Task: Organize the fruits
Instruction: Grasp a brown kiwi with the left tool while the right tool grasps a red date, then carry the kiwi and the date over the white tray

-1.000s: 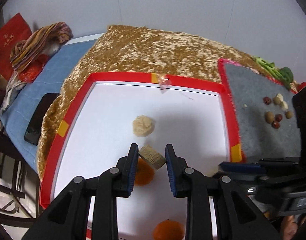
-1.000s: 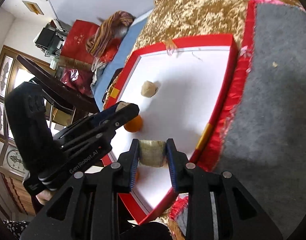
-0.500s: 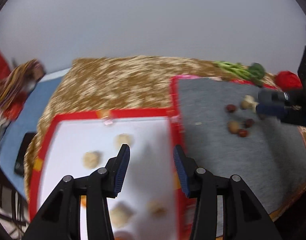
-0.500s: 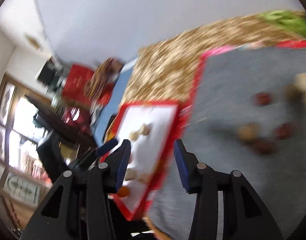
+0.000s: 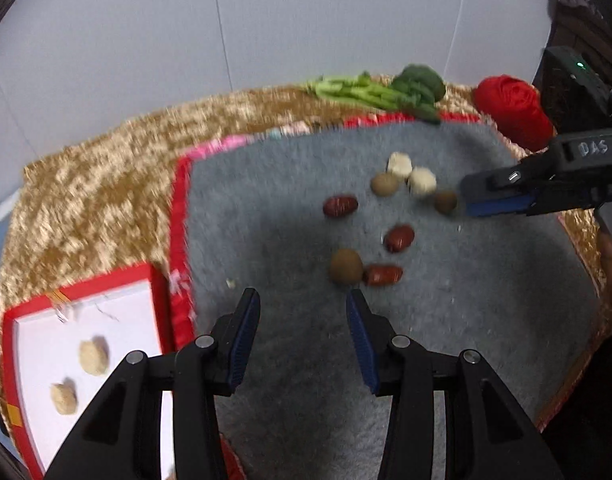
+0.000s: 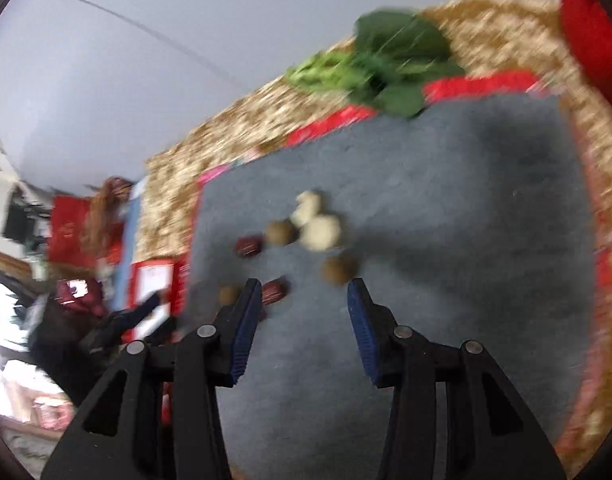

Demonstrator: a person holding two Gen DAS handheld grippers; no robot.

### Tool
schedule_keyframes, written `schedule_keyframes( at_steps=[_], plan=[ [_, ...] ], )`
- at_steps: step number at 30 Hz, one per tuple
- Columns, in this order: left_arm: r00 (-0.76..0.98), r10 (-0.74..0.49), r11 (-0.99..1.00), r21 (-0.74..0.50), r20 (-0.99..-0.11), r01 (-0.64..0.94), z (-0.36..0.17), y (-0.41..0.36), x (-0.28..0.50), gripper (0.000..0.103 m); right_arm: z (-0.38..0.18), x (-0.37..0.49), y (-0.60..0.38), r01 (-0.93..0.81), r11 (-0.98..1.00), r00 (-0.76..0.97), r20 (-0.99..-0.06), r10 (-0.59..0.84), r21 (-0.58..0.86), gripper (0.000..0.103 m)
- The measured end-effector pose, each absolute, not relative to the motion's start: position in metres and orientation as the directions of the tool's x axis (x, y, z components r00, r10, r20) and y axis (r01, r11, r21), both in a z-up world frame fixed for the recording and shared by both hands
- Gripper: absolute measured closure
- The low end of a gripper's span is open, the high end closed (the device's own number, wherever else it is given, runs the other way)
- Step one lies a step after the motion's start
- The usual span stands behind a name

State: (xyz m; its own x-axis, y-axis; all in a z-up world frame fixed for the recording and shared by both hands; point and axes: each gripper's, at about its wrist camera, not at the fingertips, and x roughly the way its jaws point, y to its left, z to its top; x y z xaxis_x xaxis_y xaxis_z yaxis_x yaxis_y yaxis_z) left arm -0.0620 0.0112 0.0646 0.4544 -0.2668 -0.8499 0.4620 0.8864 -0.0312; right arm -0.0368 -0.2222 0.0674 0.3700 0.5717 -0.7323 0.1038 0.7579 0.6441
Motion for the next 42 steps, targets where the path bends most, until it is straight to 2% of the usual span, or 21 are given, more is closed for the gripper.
schedule_keyframes(
  at_steps=[3, 9, 14, 16, 20, 23, 30, 32, 35, 42],
  plan=[
    [0.436, -0.297, 0.874, -0.059, -0.849, 0.482, 0.064, 0.01, -0.064, 0.059, 0.048, -0.029, -0.192, 0.127, 0.756, 0.303, -0.751, 0.587, 0.642, 0.058],
    [0.433, -0.308, 0.86, -0.054, -0.847, 0.507, 0.067, 0.007, -0.06, 0.059, 0.021, -0.011, -0.169, 0.23, 0.768, 0.277, -0.796, 0.538, 0.598, 0.07],
    [0.401, -0.304, 0.841, -0.046, -0.864, 0.54, 0.059, -0.002, -0.054, 0.059, 0.016, -0.007, -0.162, 0.274, 0.792, 0.286, -0.832, 0.475, 0.546, 0.071],
    [0.388, -0.316, 0.836, -0.061, -0.866, 0.545, 0.059, -0.002, -0.052, 0.06, 0.021, -0.009, -0.154, 0.225, 0.85, 0.277, -0.867, 0.413, 0.477, 0.079],
    [0.362, -0.332, 0.831, -0.088, -0.871, 0.549, 0.056, -0.004, -0.047, 0.065, 0.029, -0.013, -0.148, 0.141, 0.893, 0.261, -0.887, 0.382, 0.427, 0.08],
    [0.341, -0.349, 0.826, -0.115, -0.873, 0.552, 0.052, -0.005, -0.04, 0.066, 0.039, -0.027, -0.167, 0.148, 0.86, 0.278, -0.855, 0.438, 0.488, 0.08],
    [0.289, -0.362, 0.79, -0.127, -0.886, 0.6, 0.042, -0.03, -0.021, 0.066, 0.054, -0.068, -0.205, 0.18, 0.827, 0.32, -0.827, 0.462, 0.532, 0.08],
    [0.285, -0.348, 0.784, -0.11, -0.893, 0.611, 0.038, -0.036, -0.021, 0.075, 0.048, -0.071, -0.209, 0.192, 0.825, 0.304, -0.831, 0.466, 0.532, 0.08],
    [0.275, -0.34, 0.783, -0.109, -0.899, 0.612, 0.032, -0.036, -0.02, 0.08, 0.037, -0.069, -0.208, 0.21, 0.846, 0.276, -0.86, 0.43, 0.49, 0.08],
    [0.269, -0.363, 0.789, -0.14, -0.892, 0.598, 0.034, -0.031, -0.023, 0.081, 0.037, -0.07, -0.189, 0.134, 0.909, 0.245, -0.902, 0.355, 0.394, 0.078]
  ],
)
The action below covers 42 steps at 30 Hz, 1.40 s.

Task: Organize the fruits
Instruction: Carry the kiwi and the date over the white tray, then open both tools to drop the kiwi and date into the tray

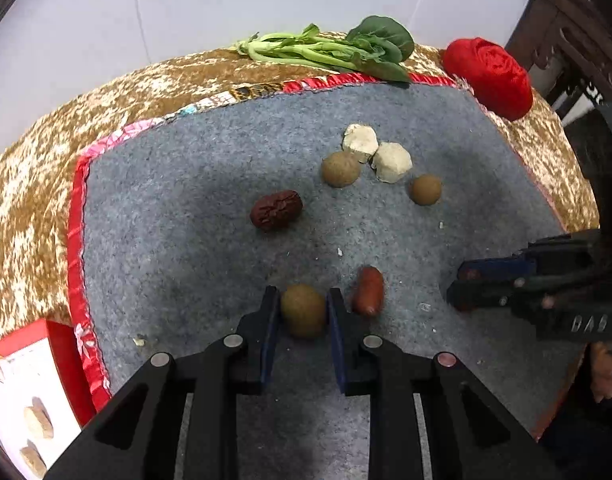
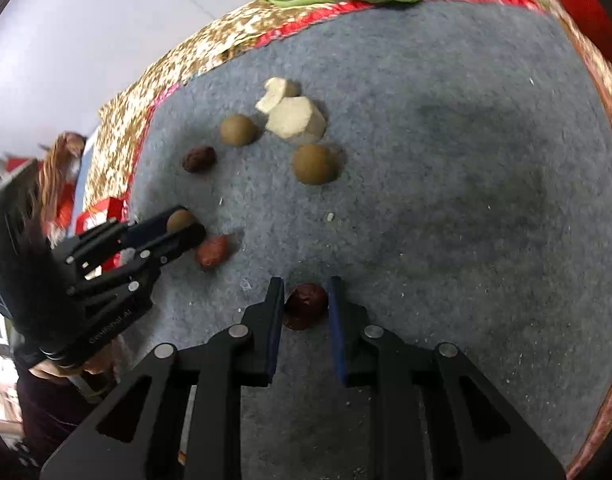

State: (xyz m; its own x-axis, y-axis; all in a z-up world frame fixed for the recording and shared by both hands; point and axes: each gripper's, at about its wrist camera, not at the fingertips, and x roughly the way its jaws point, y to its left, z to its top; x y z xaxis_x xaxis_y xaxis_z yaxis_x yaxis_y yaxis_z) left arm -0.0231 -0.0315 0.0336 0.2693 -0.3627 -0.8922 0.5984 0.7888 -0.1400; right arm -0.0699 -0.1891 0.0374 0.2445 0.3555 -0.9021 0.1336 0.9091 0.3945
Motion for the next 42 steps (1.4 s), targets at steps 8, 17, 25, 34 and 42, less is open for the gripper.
schedule_keyframes(
  at_steps=[8, 17, 25, 34, 42],
  plan=[
    [0.371, -0.398, 0.824, -0.149, -0.839, 0.547, 0.073, 0.002, -0.04, 0.081, 0.042, -0.073, -0.17, 0.085, 0.945, 0.279, -0.918, 0.281, 0.316, 0.078],
    [0.588, -0.282, 0.949, -0.132, -0.758, 0.286, 0.12, 0.125, -0.075, 0.081, 0.078, -0.071, -0.104, -0.065, 0.825, 0.393, -0.746, 0.538, 0.561, 0.078],
    [0.562, -0.093, 0.996, -0.075, -0.822, 0.054, 0.091, 0.201, -0.075, 0.081, 0.072, -0.053, 0.008, -0.279, 0.731, 0.319, -0.658, 0.682, 0.623, 0.078],
    [0.472, -0.028, 0.998, 0.003, -0.881, 0.065, 0.069, 0.192, -0.073, 0.078, 0.047, -0.054, 0.057, -0.34, 0.739, 0.231, -0.71, 0.666, 0.582, 0.076],
    [0.546, -0.13, 0.984, -0.041, -0.828, 0.172, 0.089, 0.159, -0.077, 0.076, 0.073, -0.053, 0.009, -0.29, 0.724, 0.311, -0.654, 0.69, 0.626, 0.064]
  ],
)
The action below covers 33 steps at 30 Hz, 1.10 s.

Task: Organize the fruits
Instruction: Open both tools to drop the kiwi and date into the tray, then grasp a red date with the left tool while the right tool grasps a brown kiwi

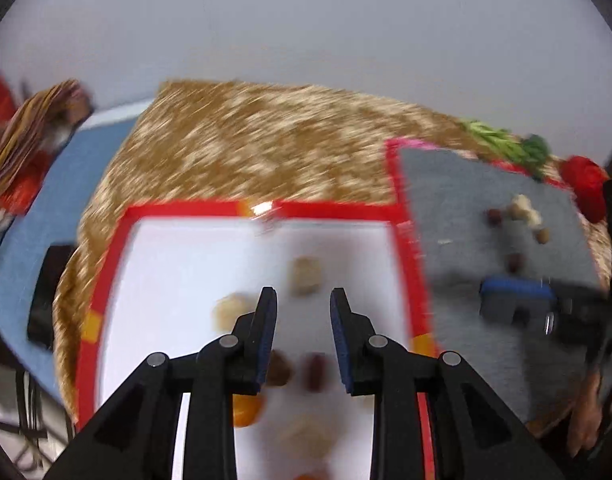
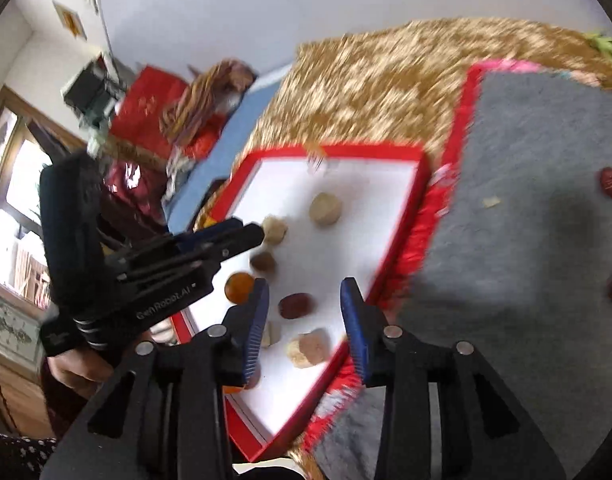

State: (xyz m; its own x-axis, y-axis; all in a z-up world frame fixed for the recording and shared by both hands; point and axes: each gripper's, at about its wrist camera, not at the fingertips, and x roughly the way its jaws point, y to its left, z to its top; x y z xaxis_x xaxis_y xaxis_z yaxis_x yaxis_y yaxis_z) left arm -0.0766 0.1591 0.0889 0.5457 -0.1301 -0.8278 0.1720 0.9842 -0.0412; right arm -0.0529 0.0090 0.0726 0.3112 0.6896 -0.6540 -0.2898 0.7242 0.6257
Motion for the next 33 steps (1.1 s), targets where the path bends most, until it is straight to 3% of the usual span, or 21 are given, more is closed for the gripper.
schedule_keyframes(
  at_steps=[8, 14, 19, 33],
  plan=[
    [0.544, -0.257, 0.917, -0.024, -0.799, 0.398, 0.093, 0.073, -0.084, 0.076, 0.095, -0.062, -0.128, -0.063, 0.805, 0.51, -0.674, 0.535, 0.591, 0.064],
    [0.471, -0.361, 0.847, -0.072, -0.805, 0.527, 0.081, 0.017, -0.083, 0.076, 0.087, -0.063, -0.206, 0.129, 0.82, 0.518, -0.743, 0.425, 0.558, 0.064],
    [0.411, -0.428, 0.792, -0.115, -0.805, 0.599, 0.074, -0.025, -0.066, 0.076, 0.064, -0.048, -0.222, 0.205, 0.817, 0.451, -0.792, 0.411, 0.54, 0.064],
    [0.288, -0.428, 0.773, -0.181, -0.857, 0.608, 0.035, -0.046, -0.045, 0.079, 0.034, -0.013, -0.209, 0.238, 0.884, 0.36, -0.882, 0.305, 0.403, 0.065]
  ],
)
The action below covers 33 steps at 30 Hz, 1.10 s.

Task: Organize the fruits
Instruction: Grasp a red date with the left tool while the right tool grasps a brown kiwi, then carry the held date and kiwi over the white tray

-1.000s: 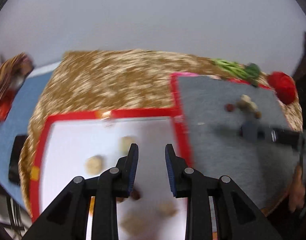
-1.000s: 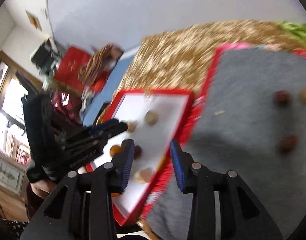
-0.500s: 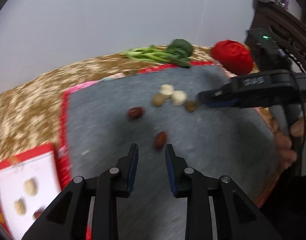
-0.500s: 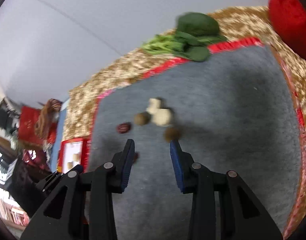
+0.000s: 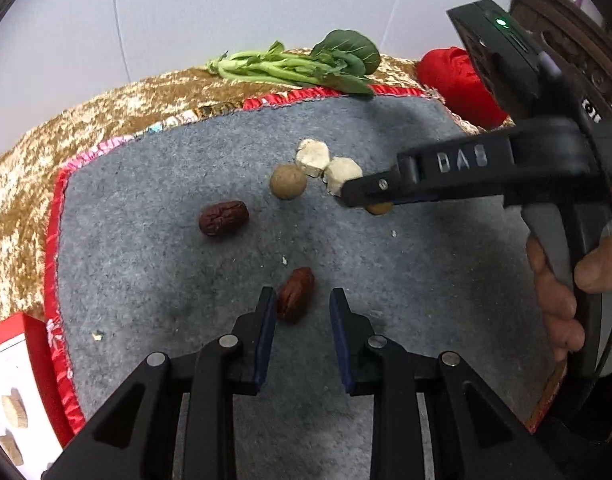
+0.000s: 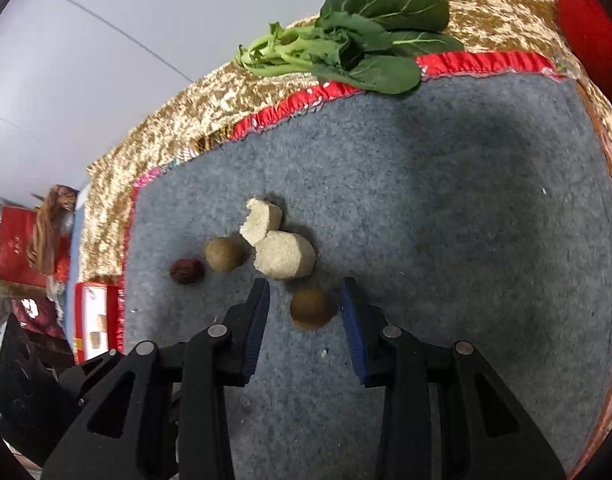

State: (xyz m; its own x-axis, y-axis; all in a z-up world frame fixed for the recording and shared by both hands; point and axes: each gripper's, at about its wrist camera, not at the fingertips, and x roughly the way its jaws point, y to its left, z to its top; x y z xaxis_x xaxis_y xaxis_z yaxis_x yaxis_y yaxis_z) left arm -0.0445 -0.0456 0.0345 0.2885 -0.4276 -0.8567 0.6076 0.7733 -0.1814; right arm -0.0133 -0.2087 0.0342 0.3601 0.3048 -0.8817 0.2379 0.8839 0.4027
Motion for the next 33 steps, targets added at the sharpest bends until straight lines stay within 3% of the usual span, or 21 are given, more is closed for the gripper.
schedule_keyframes(
  at_steps=[6, 7, 16, 18, 20, 22, 25, 26, 28, 33],
  plan=[
    [0.304, -0.397, 0.773, -0.137, -0.866, 0.62, 0.025, -0.056, -0.048, 0.088, 0.035, -0.015, -0.191, 0.176, 0.947, 0.351, -0.916, 0.194, 0.268, 0.076],
    [0.3, -0.406, 0.778, -0.154, -0.863, 0.61, 0.025, -0.053, -0.046, 0.089, 0.036, -0.016, -0.191, 0.173, 0.948, 0.348, -0.917, 0.195, 0.267, 0.081],
    [0.315, -0.405, 0.815, -0.182, -0.859, 0.55, 0.028, -0.056, -0.043, 0.087, 0.056, -0.041, -0.207, 0.195, 0.91, 0.396, -0.878, 0.269, 0.366, 0.081],
    [0.305, -0.406, 0.821, -0.197, -0.861, 0.536, 0.03, -0.057, -0.041, 0.081, 0.059, -0.045, -0.209, 0.203, 0.901, 0.404, -0.871, 0.28, 0.384, 0.081],
    [0.319, -0.409, 0.828, -0.2, -0.855, 0.524, 0.034, -0.054, -0.041, 0.066, 0.059, -0.05, -0.212, 0.212, 0.898, 0.405, -0.871, 0.278, 0.385, 0.081],
    [0.336, -0.409, 0.831, -0.194, -0.848, 0.521, 0.037, -0.054, -0.039, 0.064, 0.056, -0.053, -0.214, 0.218, 0.896, 0.396, -0.874, 0.281, 0.387, 0.081],
    [0.33, -0.397, 0.831, -0.183, -0.856, 0.524, 0.03, -0.057, -0.036, 0.069, 0.052, -0.051, -0.213, 0.22, 0.895, 0.389, -0.876, 0.285, 0.389, 0.081],
    [0.333, -0.389, 0.835, -0.176, -0.859, 0.522, 0.026, -0.058, -0.034, 0.081, 0.052, -0.05, -0.212, 0.218, 0.894, 0.387, -0.875, 0.289, 0.392, 0.081],
    [0.337, -0.377, 0.838, -0.163, -0.863, 0.52, 0.023, -0.057, -0.032, 0.089, 0.051, -0.048, -0.21, 0.215, 0.893, 0.387, -0.874, 0.294, 0.395, 0.081],
    [0.352, -0.406, 0.825, -0.172, -0.843, 0.538, 0.034, -0.051, -0.038, 0.089, 0.052, -0.043, -0.206, 0.206, 0.893, 0.395, -0.869, 0.299, 0.4, 0.081]
  ],
)
